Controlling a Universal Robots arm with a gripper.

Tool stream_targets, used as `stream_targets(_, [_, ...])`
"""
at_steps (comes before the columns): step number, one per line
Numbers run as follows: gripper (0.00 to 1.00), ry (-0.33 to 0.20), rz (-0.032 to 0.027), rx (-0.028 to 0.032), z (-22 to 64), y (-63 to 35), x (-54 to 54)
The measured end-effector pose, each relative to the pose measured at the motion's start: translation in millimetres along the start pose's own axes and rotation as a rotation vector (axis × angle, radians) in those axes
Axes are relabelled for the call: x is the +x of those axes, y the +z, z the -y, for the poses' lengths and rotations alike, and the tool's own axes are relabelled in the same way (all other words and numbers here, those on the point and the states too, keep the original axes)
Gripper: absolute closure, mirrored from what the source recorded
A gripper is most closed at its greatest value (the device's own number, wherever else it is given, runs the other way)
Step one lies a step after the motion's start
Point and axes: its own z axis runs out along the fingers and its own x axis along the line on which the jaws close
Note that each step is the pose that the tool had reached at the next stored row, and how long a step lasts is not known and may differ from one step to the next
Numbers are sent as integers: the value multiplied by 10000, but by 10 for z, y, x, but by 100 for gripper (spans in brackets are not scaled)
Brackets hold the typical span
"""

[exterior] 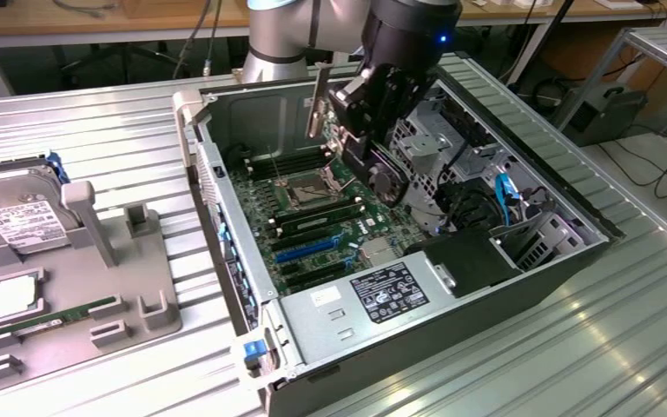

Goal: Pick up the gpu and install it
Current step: 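Insert the gpu into the slot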

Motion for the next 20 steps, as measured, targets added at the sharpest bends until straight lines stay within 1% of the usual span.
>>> stream_targets(1, [74, -251, -9, 5, 1, 16, 0])
stream_targets(5, [74, -970, -36, 20, 2, 57, -1])
stream_targets(9, [74, -1895, -70, 39, 3, 101, -2])
stream_targets(10, [74, -2055, -75, 42, 4, 107, -2])
stream_targets(11, [74, -2349, -83, 47, 4, 119, -2])
stream_targets(17, [74, -3485, -122, 73, 6, 160, -3])
stream_targets(18, [74, -3802, -132, 79, 6, 170, -3])
stream_targets(20, [74, -4256, -145, 90, 7, 182, -4])
